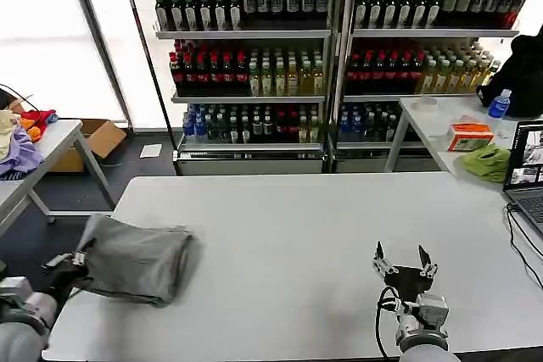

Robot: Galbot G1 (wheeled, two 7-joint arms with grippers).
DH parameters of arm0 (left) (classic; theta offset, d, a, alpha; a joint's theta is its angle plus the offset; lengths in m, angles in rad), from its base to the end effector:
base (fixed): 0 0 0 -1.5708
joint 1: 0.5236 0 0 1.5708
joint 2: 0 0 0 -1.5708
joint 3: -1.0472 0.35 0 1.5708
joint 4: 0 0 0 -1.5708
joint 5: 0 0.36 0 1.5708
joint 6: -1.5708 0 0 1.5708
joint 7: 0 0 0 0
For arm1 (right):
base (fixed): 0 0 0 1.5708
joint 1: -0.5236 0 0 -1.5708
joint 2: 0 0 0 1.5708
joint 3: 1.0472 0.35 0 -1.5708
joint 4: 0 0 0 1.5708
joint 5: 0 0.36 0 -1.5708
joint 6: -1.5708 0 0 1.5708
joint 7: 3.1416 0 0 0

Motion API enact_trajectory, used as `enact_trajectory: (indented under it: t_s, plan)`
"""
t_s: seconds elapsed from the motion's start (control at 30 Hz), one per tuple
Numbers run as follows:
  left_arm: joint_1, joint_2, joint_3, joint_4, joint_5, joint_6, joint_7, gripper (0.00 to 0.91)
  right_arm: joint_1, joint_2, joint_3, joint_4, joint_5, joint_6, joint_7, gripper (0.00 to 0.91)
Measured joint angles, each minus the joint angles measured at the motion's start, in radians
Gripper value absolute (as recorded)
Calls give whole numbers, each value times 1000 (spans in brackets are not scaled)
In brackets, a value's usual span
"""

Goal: Fold and organize the clothes.

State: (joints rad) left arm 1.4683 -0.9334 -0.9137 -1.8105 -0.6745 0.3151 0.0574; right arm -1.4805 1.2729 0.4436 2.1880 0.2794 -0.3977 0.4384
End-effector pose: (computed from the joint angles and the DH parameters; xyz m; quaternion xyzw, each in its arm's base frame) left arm 0.2406 0.2643 -0.2540 0.0523 -0.9866 -0.0049 0.1546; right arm 0.2058 -0.0191 -0.2520 -0.0941 -0.9873 0.0224 0.1262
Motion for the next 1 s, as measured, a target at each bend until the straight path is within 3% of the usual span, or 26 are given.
enact_trajectory:
  t_s: [0.27,0.57,0.8,1.0]
  plan:
    - [-3,82,-82,28,1,-10,10,0,-11,6,1,8,-6,-1,2,907]
    - [22,49,-39,-68,24,-8,-8,0,-33,19,21,8,-18,4,4,907]
    - [9,4,119,-221,91,-5,-45,0,-50,35,45,2,-30,4,6,907]
    - [-39,-45,362,-316,189,24,-89,0,-65,52,64,-6,-45,1,7,907]
